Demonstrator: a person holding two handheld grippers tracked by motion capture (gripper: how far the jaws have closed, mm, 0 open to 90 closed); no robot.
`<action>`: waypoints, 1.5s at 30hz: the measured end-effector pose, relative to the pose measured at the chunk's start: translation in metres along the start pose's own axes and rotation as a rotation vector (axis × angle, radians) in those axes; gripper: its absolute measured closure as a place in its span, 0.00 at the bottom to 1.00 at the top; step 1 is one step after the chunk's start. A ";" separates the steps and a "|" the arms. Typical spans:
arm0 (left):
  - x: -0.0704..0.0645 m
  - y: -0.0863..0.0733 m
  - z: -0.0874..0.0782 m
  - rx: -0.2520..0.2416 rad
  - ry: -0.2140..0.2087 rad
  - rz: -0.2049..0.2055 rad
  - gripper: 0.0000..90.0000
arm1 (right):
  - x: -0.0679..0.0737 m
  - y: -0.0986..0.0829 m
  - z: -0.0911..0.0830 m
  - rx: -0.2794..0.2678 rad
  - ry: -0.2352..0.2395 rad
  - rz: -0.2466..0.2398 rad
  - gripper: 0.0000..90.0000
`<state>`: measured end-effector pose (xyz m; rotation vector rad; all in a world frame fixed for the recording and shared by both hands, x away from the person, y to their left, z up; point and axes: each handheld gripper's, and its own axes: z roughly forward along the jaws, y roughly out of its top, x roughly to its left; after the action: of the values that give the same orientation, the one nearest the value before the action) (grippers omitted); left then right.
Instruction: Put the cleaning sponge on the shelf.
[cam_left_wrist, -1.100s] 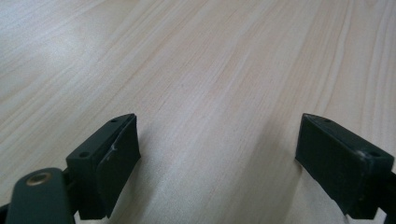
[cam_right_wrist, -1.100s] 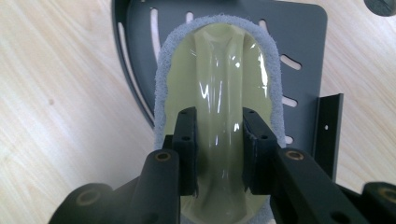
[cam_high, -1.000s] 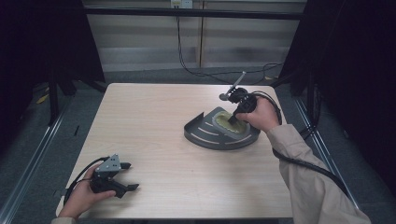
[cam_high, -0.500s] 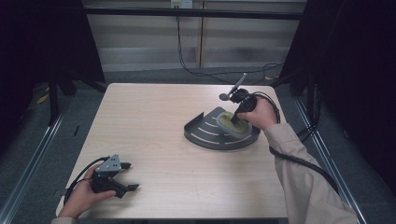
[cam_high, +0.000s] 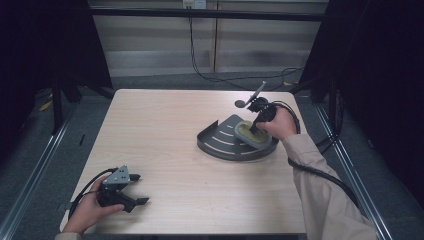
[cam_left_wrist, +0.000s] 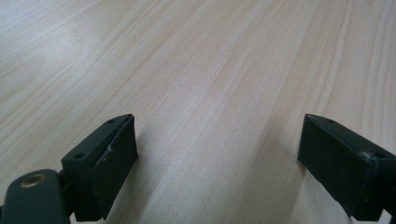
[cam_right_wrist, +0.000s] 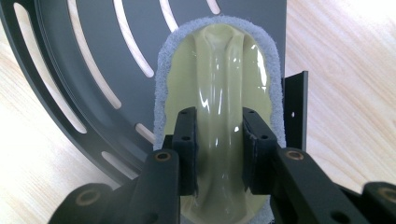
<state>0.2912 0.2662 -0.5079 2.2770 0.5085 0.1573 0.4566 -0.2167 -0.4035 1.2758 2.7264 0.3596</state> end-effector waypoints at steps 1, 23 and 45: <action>0.000 0.000 0.000 0.001 0.000 -0.001 0.13 | 0.000 0.000 0.000 0.000 0.000 0.000 0.78; 0.000 0.000 0.001 -0.001 -0.004 0.003 0.12 | -0.017 -0.015 0.020 0.041 -0.021 0.029 0.78; 0.000 0.001 0.001 0.006 0.003 0.008 0.11 | -0.022 -0.022 0.028 0.067 -0.008 0.053 0.78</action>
<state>0.2914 0.2649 -0.5079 2.2849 0.5018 0.1634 0.4601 -0.2430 -0.4366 1.3648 2.7240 0.2687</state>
